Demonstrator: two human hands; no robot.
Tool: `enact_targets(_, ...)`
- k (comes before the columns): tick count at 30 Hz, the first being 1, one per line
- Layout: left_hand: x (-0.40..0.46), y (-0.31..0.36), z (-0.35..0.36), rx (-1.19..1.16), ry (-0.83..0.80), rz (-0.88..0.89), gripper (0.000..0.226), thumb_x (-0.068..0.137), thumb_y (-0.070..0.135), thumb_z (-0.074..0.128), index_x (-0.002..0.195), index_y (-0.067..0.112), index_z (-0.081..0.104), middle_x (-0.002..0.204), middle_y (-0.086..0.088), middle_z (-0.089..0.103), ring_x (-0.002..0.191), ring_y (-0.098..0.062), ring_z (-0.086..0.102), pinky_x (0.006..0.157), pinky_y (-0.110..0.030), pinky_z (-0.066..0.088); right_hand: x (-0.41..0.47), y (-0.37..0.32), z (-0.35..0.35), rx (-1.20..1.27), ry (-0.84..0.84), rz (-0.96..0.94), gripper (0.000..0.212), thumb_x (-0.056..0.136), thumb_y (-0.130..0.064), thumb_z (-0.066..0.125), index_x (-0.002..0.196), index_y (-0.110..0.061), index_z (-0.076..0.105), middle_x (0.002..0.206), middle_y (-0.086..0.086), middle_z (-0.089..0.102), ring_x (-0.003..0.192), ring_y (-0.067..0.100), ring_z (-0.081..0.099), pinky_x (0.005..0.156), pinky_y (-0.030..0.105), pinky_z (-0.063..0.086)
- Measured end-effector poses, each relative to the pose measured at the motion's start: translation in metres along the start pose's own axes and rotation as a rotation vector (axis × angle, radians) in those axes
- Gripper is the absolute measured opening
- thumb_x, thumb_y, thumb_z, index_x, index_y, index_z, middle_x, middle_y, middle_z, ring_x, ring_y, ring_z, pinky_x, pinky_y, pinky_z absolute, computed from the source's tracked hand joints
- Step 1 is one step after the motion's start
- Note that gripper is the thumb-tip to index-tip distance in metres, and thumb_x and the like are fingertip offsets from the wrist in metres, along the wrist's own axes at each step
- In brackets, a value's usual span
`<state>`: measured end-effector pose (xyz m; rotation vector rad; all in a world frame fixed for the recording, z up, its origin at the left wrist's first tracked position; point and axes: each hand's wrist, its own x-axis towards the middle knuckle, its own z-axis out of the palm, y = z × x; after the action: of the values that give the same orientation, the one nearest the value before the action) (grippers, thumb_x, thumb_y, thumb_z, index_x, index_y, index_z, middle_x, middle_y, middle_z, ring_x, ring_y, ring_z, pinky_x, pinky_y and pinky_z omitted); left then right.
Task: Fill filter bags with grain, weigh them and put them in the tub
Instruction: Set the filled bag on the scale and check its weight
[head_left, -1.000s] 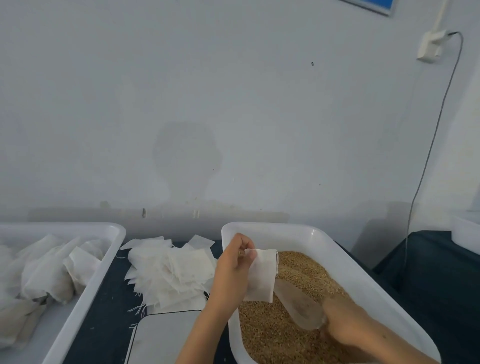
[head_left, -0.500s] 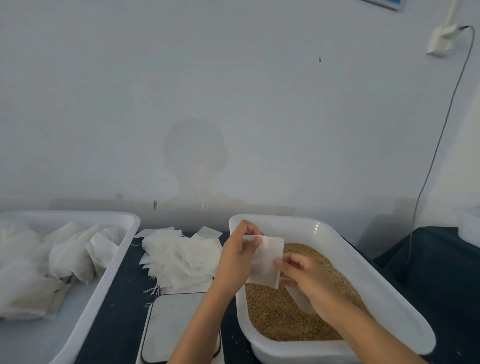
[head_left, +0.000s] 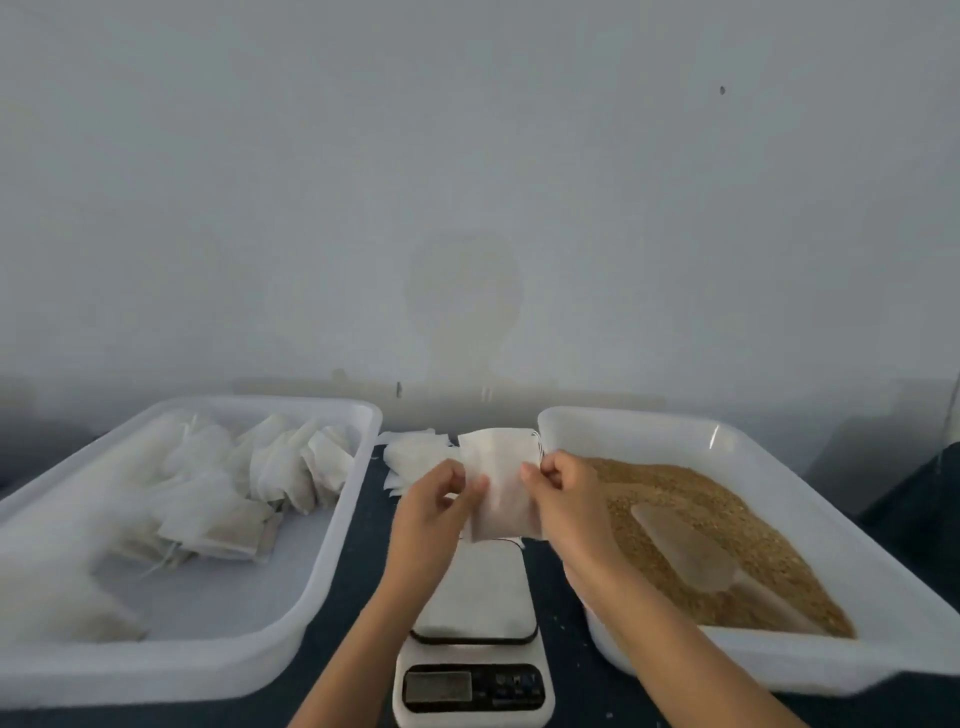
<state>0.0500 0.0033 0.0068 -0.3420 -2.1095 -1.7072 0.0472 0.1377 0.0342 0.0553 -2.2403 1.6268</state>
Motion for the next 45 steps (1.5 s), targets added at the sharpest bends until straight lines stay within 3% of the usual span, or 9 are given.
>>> enact_targets(3,-0.003,-0.011,-0.019,0.094,0.075,-0.027,0.041,0.089,0.024,0.062,0.056,0.025,0.038,0.050,0.012,0.044,0.052,-0.010,0.034,0.054,-0.030,0.030,-0.008,0.007,0.025,-0.018,-0.025,0.004,0.035,0.093,-0.014,0.054,0.063,-0.015,0.035,0.060,-0.001,0.036,0.057,0.011,0.033,0.053,0.023,0.026)
enact_targets(8,-0.010,-0.035,-0.022,0.313,0.084,-0.078,0.041,0.087,0.029,0.064,0.055,0.027,0.039,0.052,0.009,0.046,0.053,-0.010,0.043,0.054,-0.031,0.038,-0.016,0.034,0.044,-0.100,-0.017,-0.026,0.036,0.093,-0.011,0.054,0.064,-0.016,0.033,0.061,-0.003,0.036,0.056,0.009,0.032,0.053,0.017,0.029)
enact_targets(13,-0.017,-0.052,-0.010,0.401,0.044,-0.101,0.032,0.086,0.027,0.065,0.062,0.026,0.045,0.059,0.009,0.054,0.055,-0.003,0.045,0.052,-0.013,0.034,-0.019,0.065,0.042,-0.143,-0.015,-0.080,0.034,0.092,-0.010,0.057,0.066,-0.014,0.035,0.057,-0.003,0.037,0.054,0.010,0.033,0.053,0.022,0.029)
enact_targets(17,-0.015,-0.060,-0.009,0.423,0.030,-0.068,0.007,0.088,0.023,0.063,0.082,0.024,0.060,0.080,0.009,0.063,0.074,-0.003,0.055,0.060,-0.007,0.036,-0.015,0.077,0.037,-0.207,-0.087,-0.127,0.034,0.090,-0.014,0.061,0.065,-0.019,0.039,0.060,-0.007,0.043,0.057,0.005,0.039,0.058,0.018,0.033)
enact_targets(21,-0.015,-0.066,-0.014,0.370,0.060,-0.077,0.012,0.091,0.020,0.060,0.103,0.020,0.062,0.097,0.007,0.064,0.089,0.000,0.054,0.071,-0.003,0.037,-0.012,0.085,0.030,-0.193,-0.149,-0.131,0.005,0.090,-0.010,0.060,0.085,-0.012,0.060,0.090,-0.003,0.058,0.086,0.005,0.053,0.078,0.007,0.037)
enact_targets(26,-0.015,-0.071,-0.026,0.223,0.195,-0.146,0.018,0.093,0.013,0.055,0.111,0.013,0.054,0.105,0.002,0.062,0.098,-0.011,0.058,0.085,-0.021,0.047,-0.020,0.100,0.021,0.023,-0.173,0.009,0.022,0.096,-0.018,0.050,0.117,-0.024,0.051,0.120,-0.007,0.053,0.113,0.002,0.047,0.095,0.014,0.032)
enact_targets(30,-0.014,-0.077,-0.032,0.206,0.274,-0.180,0.014,0.093,0.010,0.054,0.107,0.010,0.054,0.099,0.002,0.060,0.088,0.001,0.054,0.078,-0.008,0.042,-0.021,0.105,0.022,0.116,-0.178,0.053,0.026,0.098,-0.018,0.046,0.123,-0.024,0.044,0.125,-0.001,0.049,0.119,0.011,0.045,0.104,0.027,0.032)
enact_targets(34,-0.014,-0.082,-0.034,0.174,0.287,-0.212,0.011,0.093,0.009,0.053,0.103,0.013,0.052,0.100,-0.002,0.062,0.089,-0.002,0.055,0.071,0.001,0.038,-0.020,0.110,0.022,0.136,-0.168,0.054,0.033,0.098,-0.019,0.046,0.131,-0.019,0.044,0.125,0.000,0.051,0.120,0.013,0.046,0.106,0.031,0.033)
enact_targets(45,-0.016,-0.083,-0.030,0.189,0.228,-0.231,0.010,0.094,0.011,0.052,0.100,0.018,0.051,0.101,0.002,0.061,0.094,-0.008,0.056,0.072,-0.007,0.039,-0.021,0.113,0.023,0.198,-0.162,0.023,0.027,0.098,-0.012,0.044,0.123,-0.021,0.049,0.122,0.003,0.056,0.117,0.014,0.050,0.103,0.029,0.035)
